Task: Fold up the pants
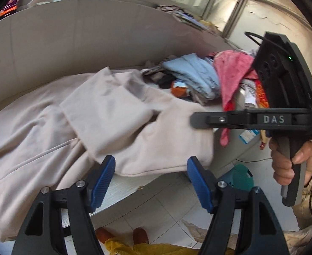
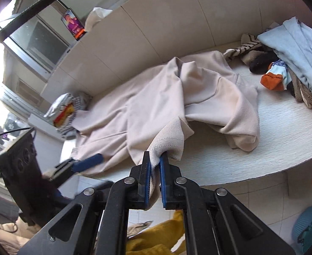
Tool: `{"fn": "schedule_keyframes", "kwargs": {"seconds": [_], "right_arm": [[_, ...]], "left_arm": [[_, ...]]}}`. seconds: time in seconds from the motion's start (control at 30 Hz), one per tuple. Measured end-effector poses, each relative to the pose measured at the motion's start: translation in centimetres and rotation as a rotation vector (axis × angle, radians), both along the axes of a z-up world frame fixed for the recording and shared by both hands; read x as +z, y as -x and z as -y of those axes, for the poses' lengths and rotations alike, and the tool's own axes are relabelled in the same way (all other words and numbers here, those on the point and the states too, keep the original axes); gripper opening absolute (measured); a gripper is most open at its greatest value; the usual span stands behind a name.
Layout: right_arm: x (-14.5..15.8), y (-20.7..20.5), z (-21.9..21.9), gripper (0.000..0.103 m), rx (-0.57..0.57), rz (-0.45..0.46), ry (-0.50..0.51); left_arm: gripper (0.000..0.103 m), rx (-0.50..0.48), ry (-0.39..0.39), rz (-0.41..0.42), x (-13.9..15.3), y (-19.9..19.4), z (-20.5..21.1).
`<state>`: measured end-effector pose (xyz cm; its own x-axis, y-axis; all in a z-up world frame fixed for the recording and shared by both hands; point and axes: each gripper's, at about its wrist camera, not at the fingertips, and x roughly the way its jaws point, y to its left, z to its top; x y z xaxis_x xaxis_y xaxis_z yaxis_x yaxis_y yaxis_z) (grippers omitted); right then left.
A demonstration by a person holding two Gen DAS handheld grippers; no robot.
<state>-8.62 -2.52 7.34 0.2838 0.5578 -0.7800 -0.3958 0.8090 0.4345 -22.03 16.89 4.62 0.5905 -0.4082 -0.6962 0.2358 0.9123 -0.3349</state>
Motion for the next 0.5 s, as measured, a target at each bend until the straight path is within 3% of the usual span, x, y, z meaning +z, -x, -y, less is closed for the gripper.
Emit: {"fn": "schedule_keyframes", "kwargs": {"seconds": [0.13, 0.27, 0.33, 0.37, 0.5], "right_arm": [[0.5, 0.8, -0.6, 0.009, 0.053, -0.025, -0.08], [1.1, 1.1, -2.2, 0.009, 0.115, -0.04, -0.124], [1.2, 1.2, -2.8, 0.01, 0.136, -0.027, -0.094], [1.3, 1.3, -3.2, 0.01, 0.143, -0.013, -0.07], [1.2, 1.1, -3.3, 0.024, 0.134, 0.009, -0.038]], "left_arm": [[0.074, -0.094, 0.03, 0.038, 1.1, -0.1, 2.4], [0.074, -0.048, -0.026, 0.055, 1.2, -1.0, 2.7], [0.048, 0.005, -0.044, 0.054, 0.9, -1.5, 1.7], [0.022, 0.011, -0.037, 0.037, 0.6, -1.8, 1.1], [0.013, 0.091, -0.009, 0.016, 0.3, -2.1, -2.1]]}}
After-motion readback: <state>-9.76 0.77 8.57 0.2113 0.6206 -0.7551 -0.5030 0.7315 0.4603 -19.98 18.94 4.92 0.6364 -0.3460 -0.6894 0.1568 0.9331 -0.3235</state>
